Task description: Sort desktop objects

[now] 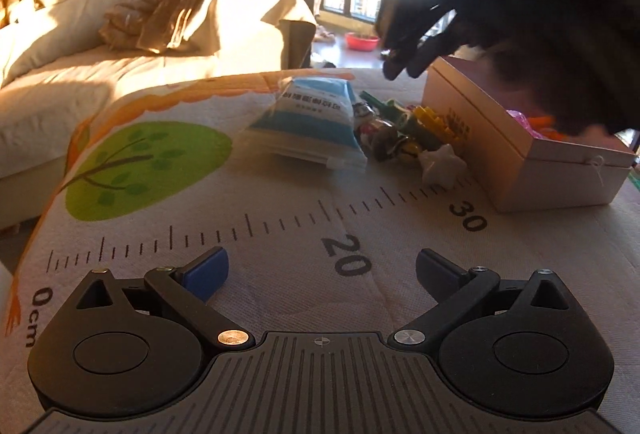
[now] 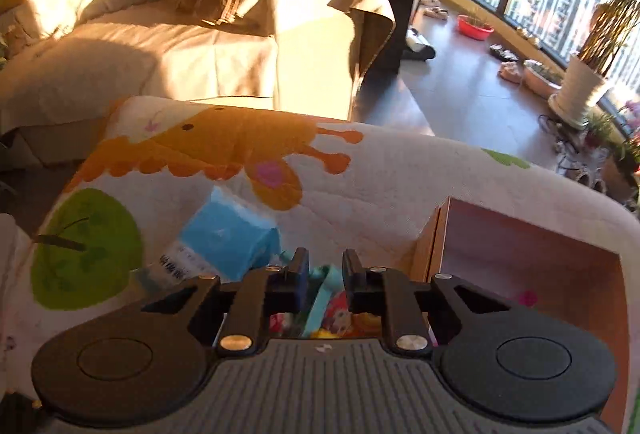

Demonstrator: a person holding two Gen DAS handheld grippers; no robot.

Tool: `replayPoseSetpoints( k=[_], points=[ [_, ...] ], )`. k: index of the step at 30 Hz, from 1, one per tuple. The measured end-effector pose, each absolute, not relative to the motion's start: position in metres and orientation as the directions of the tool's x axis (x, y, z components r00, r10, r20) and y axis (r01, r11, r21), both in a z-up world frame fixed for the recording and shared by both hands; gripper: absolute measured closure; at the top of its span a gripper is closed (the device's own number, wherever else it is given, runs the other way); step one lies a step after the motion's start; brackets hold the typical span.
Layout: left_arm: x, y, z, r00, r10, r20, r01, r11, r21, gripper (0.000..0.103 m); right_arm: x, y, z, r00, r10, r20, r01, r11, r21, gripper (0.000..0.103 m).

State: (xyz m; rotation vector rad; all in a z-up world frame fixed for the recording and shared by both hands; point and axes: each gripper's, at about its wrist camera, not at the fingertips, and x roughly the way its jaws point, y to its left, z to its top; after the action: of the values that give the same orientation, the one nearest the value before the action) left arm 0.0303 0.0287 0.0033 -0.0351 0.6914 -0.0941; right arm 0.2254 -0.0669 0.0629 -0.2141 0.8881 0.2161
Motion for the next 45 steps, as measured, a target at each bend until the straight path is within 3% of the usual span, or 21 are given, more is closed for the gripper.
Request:
replayPoseSetpoints(
  k=[4, 9, 17, 33, 38, 42, 45],
  points=[
    [0.028, 0.032, 0.003, 0.768, -0.12, -0.629, 0.087, 0.993, -0.083, 0.0, 0.262, -0.063, 0.039, 0.587, -0.028, -0.809, -0.214, 0.959, -0.188, 0.085],
    [0.028, 0.038, 0.003, 0.757, -0.141, -0.638, 0.09, 0.99, -0.112, 0.0, 0.269, -0.067, 0.028, 0.545, -0.048, -0.837, -0.224, 0.954, -0.201, 0.084],
    [0.026, 0.034, 0.003, 0.754, -0.138, -0.643, 0.104, 0.99, -0.09, 0.0, 0.211, -0.066, 0.035, 0.506, 0.003, -0.862, -0.319, 0.93, -0.184, 0.081],
    [0.023, 0.031, 0.002, 0.744, -0.106, -0.66, 0.103, 0.994, -0.045, 0.0, 0.078, -0.122, 0.048, 0.419, 0.226, -0.879, -0.42, 0.907, 0.032, 0.078],
    [0.023, 0.029, 0.002, 0.741, -0.094, -0.665, 0.101, 0.994, -0.027, 0.0, 0.059, -0.161, 0.044, 0.486, 0.195, -0.852, -0.344, 0.939, 0.018, 0.054],
    [0.023, 0.028, 0.002, 0.739, -0.086, -0.668, 0.1, 0.995, -0.017, 0.0, 0.05, -0.189, 0.042, 0.581, 0.109, -0.806, -0.251, 0.967, -0.05, 0.053],
    [0.023, 0.029, 0.002, 0.738, -0.073, -0.671, 0.088, 0.996, -0.012, 0.0, 0.04, -0.215, 0.04, 0.619, 0.092, -0.78, -0.175, 0.984, -0.022, 0.053]
  ],
)
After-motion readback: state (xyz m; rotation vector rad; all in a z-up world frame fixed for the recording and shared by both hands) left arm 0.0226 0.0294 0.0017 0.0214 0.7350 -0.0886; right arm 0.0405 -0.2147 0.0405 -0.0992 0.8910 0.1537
